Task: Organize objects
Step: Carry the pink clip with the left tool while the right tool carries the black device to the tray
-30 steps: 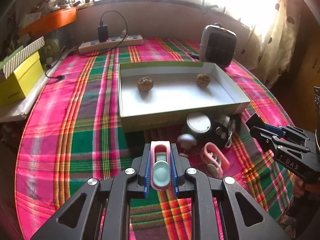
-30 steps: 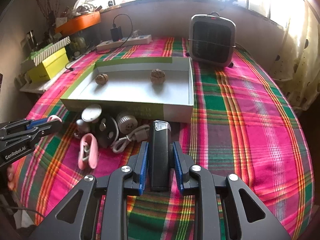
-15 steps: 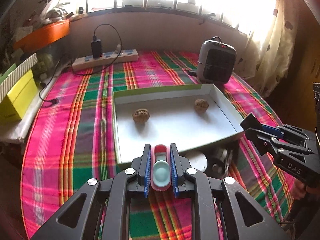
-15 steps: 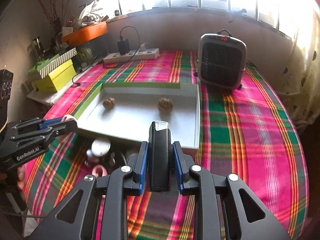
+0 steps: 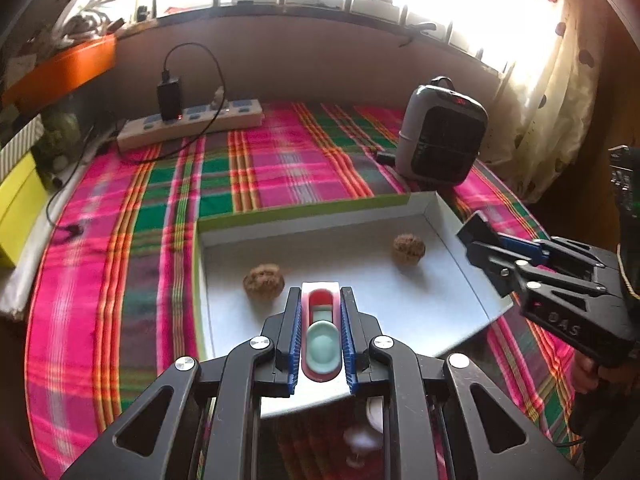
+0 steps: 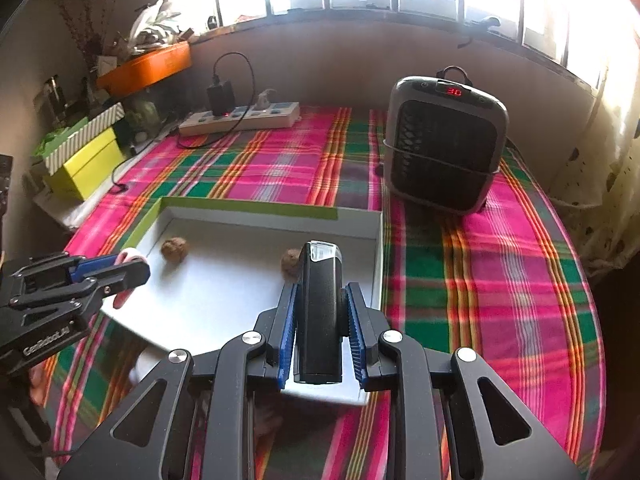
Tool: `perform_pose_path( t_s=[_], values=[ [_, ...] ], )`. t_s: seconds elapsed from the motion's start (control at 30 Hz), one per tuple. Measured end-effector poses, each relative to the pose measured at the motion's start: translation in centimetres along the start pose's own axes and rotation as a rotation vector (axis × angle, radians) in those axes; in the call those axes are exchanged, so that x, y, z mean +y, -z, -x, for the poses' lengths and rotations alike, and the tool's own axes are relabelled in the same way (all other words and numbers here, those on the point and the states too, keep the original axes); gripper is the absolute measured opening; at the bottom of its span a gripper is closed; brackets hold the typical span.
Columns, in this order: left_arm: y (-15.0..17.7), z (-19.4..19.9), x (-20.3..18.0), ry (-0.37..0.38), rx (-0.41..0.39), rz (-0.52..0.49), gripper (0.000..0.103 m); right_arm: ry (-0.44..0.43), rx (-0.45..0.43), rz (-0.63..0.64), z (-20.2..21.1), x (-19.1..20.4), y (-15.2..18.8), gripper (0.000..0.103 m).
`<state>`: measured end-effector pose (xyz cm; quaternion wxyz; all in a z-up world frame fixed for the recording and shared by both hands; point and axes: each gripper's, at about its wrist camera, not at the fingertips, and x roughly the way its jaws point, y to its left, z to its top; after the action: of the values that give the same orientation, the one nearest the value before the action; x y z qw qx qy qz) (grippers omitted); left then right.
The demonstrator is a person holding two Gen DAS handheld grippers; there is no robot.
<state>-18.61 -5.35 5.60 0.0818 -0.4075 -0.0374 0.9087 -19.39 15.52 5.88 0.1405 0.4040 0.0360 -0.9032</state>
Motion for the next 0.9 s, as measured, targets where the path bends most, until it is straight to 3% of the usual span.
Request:
perform_pose_path(
  t_s=[0.43,0.9],
  values=[
    [-2.5,-4.6,0.1,0.004,0.058,0.009,0.015,0.021,0.059,-0.011,-4.4,-1.1,-2.0,0.025],
    [-3.4,-7.4,0.1,-0.002,0.096,0.009,0.016,0.017,0.096,-0.009,-6.4,-1.2,-2.3,0.025]
  ],
)
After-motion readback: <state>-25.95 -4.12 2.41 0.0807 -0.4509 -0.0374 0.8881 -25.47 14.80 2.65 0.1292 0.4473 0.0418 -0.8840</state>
